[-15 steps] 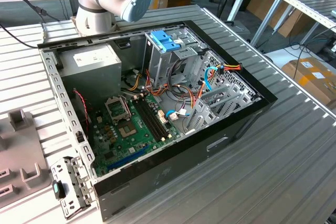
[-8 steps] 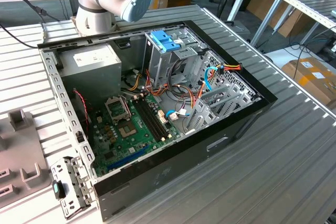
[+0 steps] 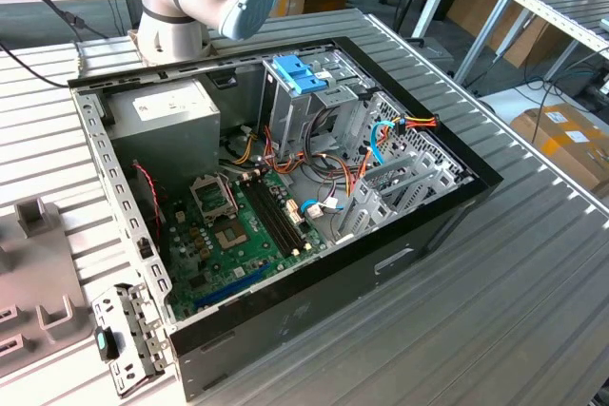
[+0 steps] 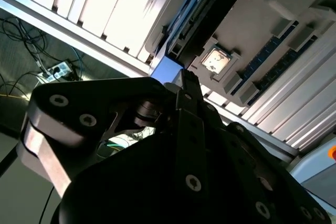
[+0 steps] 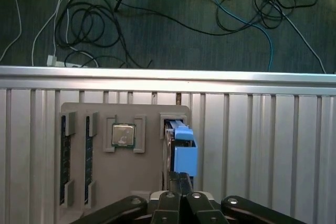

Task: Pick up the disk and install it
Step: 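Pick up the disk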

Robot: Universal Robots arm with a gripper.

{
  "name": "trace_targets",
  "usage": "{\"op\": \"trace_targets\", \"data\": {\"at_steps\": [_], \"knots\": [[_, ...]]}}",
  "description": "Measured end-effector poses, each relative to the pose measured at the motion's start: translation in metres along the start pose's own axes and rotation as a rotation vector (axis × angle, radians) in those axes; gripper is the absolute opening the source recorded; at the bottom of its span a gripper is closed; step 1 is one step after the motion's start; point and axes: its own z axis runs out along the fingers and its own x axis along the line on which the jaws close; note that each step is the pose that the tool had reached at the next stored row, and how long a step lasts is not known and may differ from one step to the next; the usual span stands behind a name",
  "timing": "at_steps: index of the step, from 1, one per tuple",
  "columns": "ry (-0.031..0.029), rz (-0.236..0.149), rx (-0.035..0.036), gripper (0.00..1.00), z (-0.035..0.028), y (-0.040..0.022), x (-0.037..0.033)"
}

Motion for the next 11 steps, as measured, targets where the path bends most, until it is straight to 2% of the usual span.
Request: {"op": "trace_targets", "data": {"at_steps": [7, 11], "knots": [[0.0000, 0.000, 0.0003, 0.11, 0.0014, -0.0133, 0.0002], [0.0000, 0.000, 0.0001, 0.11, 0.0050, -0.0161, 0.0002]]}}
